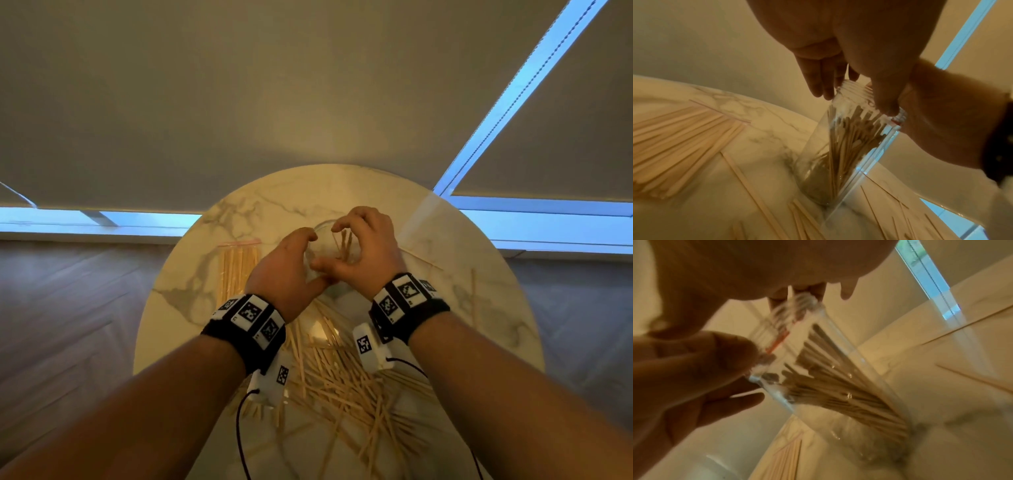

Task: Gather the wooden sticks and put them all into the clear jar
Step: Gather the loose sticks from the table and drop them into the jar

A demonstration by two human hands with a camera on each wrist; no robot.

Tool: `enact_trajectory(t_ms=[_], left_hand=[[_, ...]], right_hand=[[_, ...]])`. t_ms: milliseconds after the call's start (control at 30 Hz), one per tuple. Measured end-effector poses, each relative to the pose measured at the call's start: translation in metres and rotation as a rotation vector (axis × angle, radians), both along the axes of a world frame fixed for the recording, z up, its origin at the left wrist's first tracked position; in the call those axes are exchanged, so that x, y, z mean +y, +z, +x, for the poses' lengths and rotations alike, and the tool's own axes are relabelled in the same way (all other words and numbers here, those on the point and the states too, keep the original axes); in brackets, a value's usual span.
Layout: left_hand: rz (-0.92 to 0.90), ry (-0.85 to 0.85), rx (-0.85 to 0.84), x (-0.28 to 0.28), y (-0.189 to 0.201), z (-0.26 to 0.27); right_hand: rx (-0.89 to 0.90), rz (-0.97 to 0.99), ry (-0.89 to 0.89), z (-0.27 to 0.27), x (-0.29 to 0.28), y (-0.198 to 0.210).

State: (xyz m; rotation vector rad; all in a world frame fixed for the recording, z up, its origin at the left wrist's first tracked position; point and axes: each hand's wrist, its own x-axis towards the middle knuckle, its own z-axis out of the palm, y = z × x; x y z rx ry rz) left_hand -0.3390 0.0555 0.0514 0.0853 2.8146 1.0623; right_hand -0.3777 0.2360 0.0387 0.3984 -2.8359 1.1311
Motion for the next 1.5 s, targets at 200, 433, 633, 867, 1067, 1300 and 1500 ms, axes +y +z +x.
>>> enact_trajectory(t_ms=[200, 433, 633, 867, 1067, 1300, 1500], left_hand=[[0.035, 0.016, -0.094, -0.017, -0.011, 0.028], [-0.498, -0.012, -0.459, -0.064, -0.065, 0.12], [-0.575, -0.078, -0.489, -0.047, -0.08, 0.163], [-0.509, -0.072, -0.442, -0.002, -0.079, 0.182], [-0.468, -0.041, -0.403, 0.008, -0.081, 0.19], [-0.468, -0.163, -0.39, 0.016, -0.083, 0.208], [-0.429, -0.126, -0.407, 0.017, -0.086, 0.206]], right_hand=[[-0.027, -0.188, -0.106, 0.013, 0.062, -0.009], [-0.527, 0.618, -0.081, -0.013, 0.146, -0.083], [-0.346, 0.663, -0.01, 0.051, 0.154, -0.089], [-0.366, 0.459, 0.018, 0.136, 0.132, -0.083], [-0.461, 0.503, 0.036, 0.196, 0.12, -0.064], [-0.646, 0.505, 0.015, 0.241, 0.108, -0.081], [-0.544, 0.43, 0.128, 0.21, 0.074, -0.082]])
